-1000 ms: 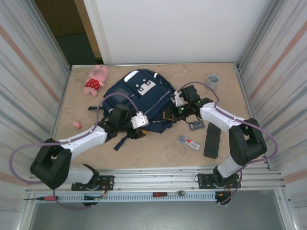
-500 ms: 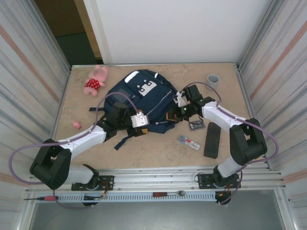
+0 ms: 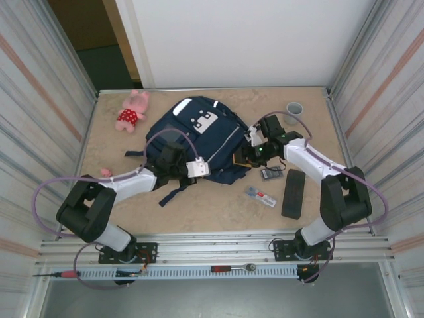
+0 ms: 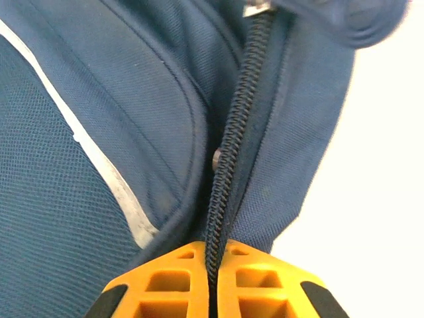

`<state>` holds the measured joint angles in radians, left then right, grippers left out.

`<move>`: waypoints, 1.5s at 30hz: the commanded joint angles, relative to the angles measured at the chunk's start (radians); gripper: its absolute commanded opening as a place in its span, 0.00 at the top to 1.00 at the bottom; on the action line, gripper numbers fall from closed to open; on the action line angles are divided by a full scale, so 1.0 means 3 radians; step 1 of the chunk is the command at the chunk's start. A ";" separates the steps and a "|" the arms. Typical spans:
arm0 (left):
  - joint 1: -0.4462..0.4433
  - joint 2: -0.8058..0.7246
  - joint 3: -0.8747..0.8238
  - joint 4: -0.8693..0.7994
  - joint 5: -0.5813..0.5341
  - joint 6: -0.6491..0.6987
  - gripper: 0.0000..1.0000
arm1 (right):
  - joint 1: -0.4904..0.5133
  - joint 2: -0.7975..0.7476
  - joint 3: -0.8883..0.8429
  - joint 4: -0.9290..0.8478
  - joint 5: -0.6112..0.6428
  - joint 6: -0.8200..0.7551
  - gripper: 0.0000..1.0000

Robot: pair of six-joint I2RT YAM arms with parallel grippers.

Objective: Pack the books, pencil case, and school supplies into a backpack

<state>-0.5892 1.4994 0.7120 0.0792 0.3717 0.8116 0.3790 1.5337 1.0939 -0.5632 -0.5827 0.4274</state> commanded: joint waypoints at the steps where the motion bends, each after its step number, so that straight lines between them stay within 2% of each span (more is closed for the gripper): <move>1: -0.0131 -0.0110 0.0139 -0.0163 0.0086 -0.0279 1.00 | 0.0044 -0.0397 0.0251 -0.0518 0.0509 -0.0008 0.49; 5: -0.0154 -0.0123 0.0140 -0.0096 0.0300 -0.0713 1.00 | 0.0338 -0.0767 0.0260 -0.0834 0.1036 0.0310 0.44; 9: -0.0194 -0.0165 -0.0039 0.0182 0.0381 -0.0951 1.00 | 0.0754 -0.1052 -0.0042 -0.0726 0.1293 0.1142 0.43; 13: -0.0210 -0.0156 -0.0137 0.0294 0.0381 -0.1013 1.00 | 0.1151 -0.0953 -0.0140 -0.0704 0.1667 0.1560 0.40; 19: -0.0225 -0.0131 -0.0103 0.0293 0.0395 -0.1009 1.00 | 0.1325 -0.0482 0.0080 -0.0562 0.1811 0.1585 0.37; 30: -0.0234 -0.0151 -0.0152 0.0348 0.0377 -0.1036 1.00 | 0.1329 0.0152 0.0360 -0.0252 0.1880 0.1361 0.38; 32: -0.0230 -0.0148 -0.0144 0.0345 0.0380 -0.1036 1.00 | 0.1299 0.0226 0.0381 -0.0350 0.1978 0.1358 0.40; 38: -0.0230 -0.0191 -0.0159 0.0309 0.0351 -0.1028 1.00 | 0.1235 0.0179 0.0409 -0.0815 0.2473 0.1387 0.59; 45: -0.0235 -0.0189 -0.0164 0.0299 0.0331 -0.1028 1.00 | 0.1172 0.0125 0.0379 -0.0890 0.2409 0.1276 0.74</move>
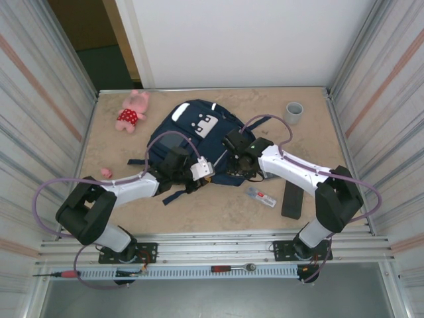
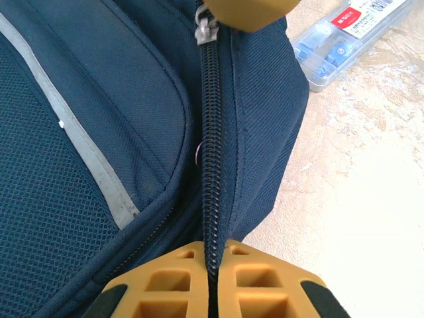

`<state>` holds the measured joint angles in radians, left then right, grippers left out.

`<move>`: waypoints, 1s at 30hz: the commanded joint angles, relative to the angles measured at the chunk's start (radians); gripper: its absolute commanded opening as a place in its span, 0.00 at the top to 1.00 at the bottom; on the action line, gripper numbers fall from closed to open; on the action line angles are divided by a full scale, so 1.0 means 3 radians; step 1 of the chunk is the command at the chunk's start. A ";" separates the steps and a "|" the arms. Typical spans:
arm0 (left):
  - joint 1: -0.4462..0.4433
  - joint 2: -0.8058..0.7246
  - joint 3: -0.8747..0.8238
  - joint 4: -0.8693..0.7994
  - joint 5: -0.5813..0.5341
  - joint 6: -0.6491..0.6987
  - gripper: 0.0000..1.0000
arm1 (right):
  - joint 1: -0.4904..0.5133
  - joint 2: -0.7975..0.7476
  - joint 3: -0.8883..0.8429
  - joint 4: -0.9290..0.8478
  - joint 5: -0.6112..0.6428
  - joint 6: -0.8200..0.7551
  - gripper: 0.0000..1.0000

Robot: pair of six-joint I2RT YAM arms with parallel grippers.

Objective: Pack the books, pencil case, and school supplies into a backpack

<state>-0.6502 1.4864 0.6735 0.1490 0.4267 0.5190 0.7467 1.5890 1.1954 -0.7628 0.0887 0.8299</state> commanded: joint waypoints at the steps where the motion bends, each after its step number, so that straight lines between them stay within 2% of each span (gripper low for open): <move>1: -0.0031 -0.0146 -0.0031 0.0066 0.0151 -0.0050 1.00 | -0.0058 -0.0052 0.0035 -0.0206 0.0139 -0.0078 0.75; 6: -0.0031 -0.0154 -0.0023 0.0038 0.0143 -0.0037 1.00 | -0.0097 -0.0016 0.0018 -0.0059 -0.0106 -0.0216 0.87; 12: -0.0031 -0.0189 -0.0033 -0.0032 0.0002 -0.0001 1.00 | -0.0241 -0.0174 -0.0060 -0.0090 -0.0192 -0.0285 1.00; 23: -0.0021 -0.0245 -0.0099 0.0024 -0.0098 0.0010 1.00 | -0.0984 -0.0704 -0.0588 -0.0017 -0.0789 -0.0625 1.00; 26: -0.0021 -0.0288 -0.0098 0.0020 -0.0159 -0.0072 1.00 | -0.1072 -0.0748 -0.0657 0.0099 -0.1024 -0.0757 1.00; 28: -0.0006 -0.0359 -0.0109 0.0010 -0.0236 -0.0292 0.89 | -0.1068 -0.0779 -0.0745 0.0271 -0.1276 -0.0760 1.00; 30: 0.0032 -0.0484 -0.0145 0.0025 -0.0189 -0.0659 0.66 | -0.1052 -0.0814 -0.0857 0.0486 -0.1489 -0.0692 1.00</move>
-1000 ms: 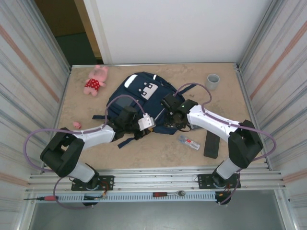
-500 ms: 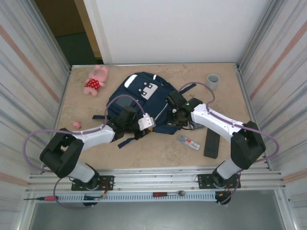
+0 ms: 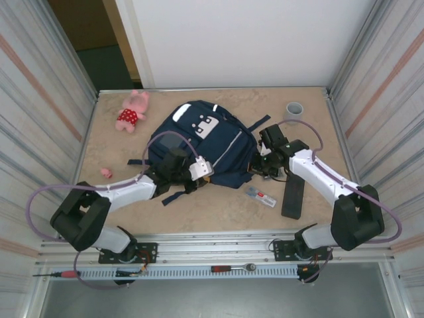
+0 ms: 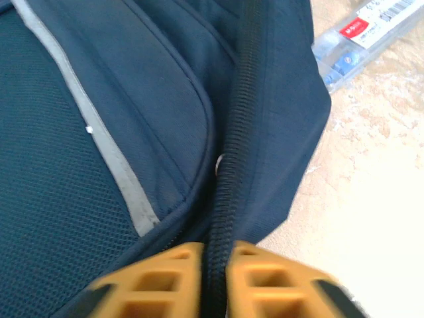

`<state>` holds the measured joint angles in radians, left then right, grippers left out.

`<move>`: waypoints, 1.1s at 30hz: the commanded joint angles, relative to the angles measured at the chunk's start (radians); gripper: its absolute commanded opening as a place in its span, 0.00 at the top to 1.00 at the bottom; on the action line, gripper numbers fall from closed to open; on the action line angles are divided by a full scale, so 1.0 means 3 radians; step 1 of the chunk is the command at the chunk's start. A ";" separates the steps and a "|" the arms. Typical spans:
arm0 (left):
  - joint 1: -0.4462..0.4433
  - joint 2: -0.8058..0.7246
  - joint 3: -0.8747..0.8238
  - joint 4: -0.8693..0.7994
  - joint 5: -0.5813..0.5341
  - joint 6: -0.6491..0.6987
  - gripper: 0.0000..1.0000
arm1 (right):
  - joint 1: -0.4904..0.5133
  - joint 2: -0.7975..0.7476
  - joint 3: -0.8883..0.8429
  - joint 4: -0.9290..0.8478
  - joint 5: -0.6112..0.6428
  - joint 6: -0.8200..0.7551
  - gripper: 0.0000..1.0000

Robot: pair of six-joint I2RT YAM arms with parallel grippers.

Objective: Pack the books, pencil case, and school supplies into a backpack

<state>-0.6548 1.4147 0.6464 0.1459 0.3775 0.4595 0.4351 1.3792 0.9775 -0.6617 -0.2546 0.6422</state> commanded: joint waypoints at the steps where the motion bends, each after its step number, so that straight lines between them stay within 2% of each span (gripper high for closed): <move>1: 0.0072 -0.0331 -0.0077 0.0017 -0.0012 -0.0710 0.59 | 0.0000 -0.0124 -0.0172 0.0240 -0.0382 -0.0023 1.00; 3: 0.0106 -0.0510 -0.0107 -0.0044 -0.0082 -0.1224 0.46 | 0.0033 -0.0131 -0.0224 0.0314 -0.0390 0.0019 1.00; 6: 0.0247 -0.0781 -0.0139 -0.0261 -0.0322 -0.2209 0.37 | 0.0101 -0.0130 -0.0307 0.0420 -0.0403 0.0057 1.00; 11: 0.0790 -0.0879 -0.0293 -0.0569 -0.0527 -0.3427 0.36 | 0.0247 -0.0109 -0.0380 0.0542 -0.0351 0.0083 1.00; 13: 0.1010 -0.0756 -0.0309 -0.0639 -0.0376 -0.3739 0.38 | 0.0324 -0.0080 -0.0372 0.0518 -0.0288 0.0113 1.00; 20: 0.1095 -0.0027 -0.0001 -0.0628 -0.0287 -0.3863 0.39 | 0.0697 0.0033 -0.0365 0.0709 -0.0224 0.0314 1.00; 23: 0.1129 0.0338 0.0209 -0.0450 -0.0263 -0.3877 0.40 | 0.0873 0.0104 -0.0336 0.0793 -0.0177 0.0429 1.00; 33: 0.1267 0.1178 0.1250 -0.0263 -0.0256 -0.3769 0.40 | 0.1383 0.0692 -0.0001 0.1476 -0.0215 0.0768 1.00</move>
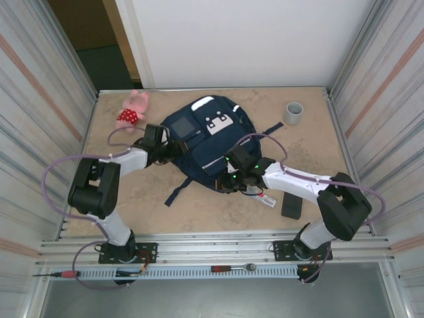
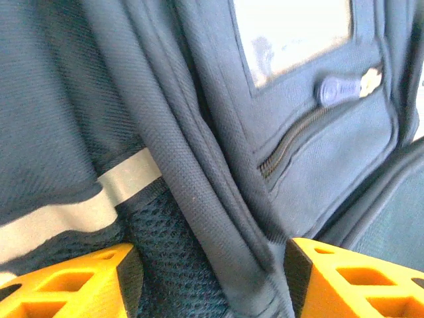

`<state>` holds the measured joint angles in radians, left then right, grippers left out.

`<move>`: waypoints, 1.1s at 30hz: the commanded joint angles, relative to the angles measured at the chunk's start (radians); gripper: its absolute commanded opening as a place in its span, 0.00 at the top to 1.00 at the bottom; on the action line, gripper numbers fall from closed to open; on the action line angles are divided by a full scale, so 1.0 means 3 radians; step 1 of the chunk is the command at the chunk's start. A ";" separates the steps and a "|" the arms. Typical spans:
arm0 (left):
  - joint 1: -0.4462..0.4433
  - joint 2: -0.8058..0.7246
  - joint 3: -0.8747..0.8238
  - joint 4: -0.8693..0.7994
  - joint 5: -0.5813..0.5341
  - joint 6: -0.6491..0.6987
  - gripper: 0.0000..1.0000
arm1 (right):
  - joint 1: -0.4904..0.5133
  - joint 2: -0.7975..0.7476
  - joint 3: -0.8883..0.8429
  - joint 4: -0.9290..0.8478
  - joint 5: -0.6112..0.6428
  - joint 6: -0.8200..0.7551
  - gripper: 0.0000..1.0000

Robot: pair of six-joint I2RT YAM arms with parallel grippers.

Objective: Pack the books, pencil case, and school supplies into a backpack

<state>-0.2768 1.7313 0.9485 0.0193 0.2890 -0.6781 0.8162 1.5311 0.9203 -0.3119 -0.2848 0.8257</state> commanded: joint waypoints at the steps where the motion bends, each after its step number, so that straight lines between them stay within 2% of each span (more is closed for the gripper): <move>1: 0.0007 0.0155 0.0314 0.0130 0.0044 0.0039 0.40 | 0.0143 0.0248 0.0251 0.0349 -0.0121 0.0167 1.00; 4: 0.0011 0.0084 0.0428 -0.0066 0.0044 0.0058 0.39 | 0.0199 0.0440 0.0424 0.0413 -0.0125 0.0181 1.00; 7: 0.0007 -0.0195 0.0298 -0.0368 0.0077 -0.0108 0.39 | 0.0200 0.0538 0.0515 0.0434 -0.0141 0.0184 1.00; 13: -0.0130 -0.1039 -0.0354 -0.1016 0.0106 -0.0655 0.40 | 0.0197 0.0580 0.0547 0.0444 -0.0152 0.0156 1.00; 17: -0.0315 -0.1436 -0.0753 -0.1082 0.0185 -0.1250 0.44 | 0.0199 0.0593 0.0561 0.0506 -0.0195 0.0142 1.00; 20: -0.0474 -0.1454 -0.0891 -0.0982 0.0254 -0.1694 0.46 | 0.0204 0.0597 0.0577 0.0508 -0.0205 0.0114 1.00; 26: -0.0705 -0.1188 -0.0935 -0.0450 0.0313 -0.2188 0.49 | 0.0225 0.0586 0.0565 0.0508 -0.0198 0.0106 1.00; 31: -0.0810 -0.0867 -0.0898 -0.0125 0.0340 -0.2352 0.55 | 0.0240 0.0555 0.0548 0.0474 -0.0188 0.0104 1.00; 33: -0.0817 -0.0805 -0.0884 -0.0136 0.0281 -0.2349 0.63 | 0.0241 0.0525 0.0540 0.0437 -0.0171 0.0084 1.00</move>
<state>-0.5129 1.4738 0.6765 -0.0692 0.3771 -1.3312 0.8780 1.6958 1.0603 -0.1867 -0.3225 0.8604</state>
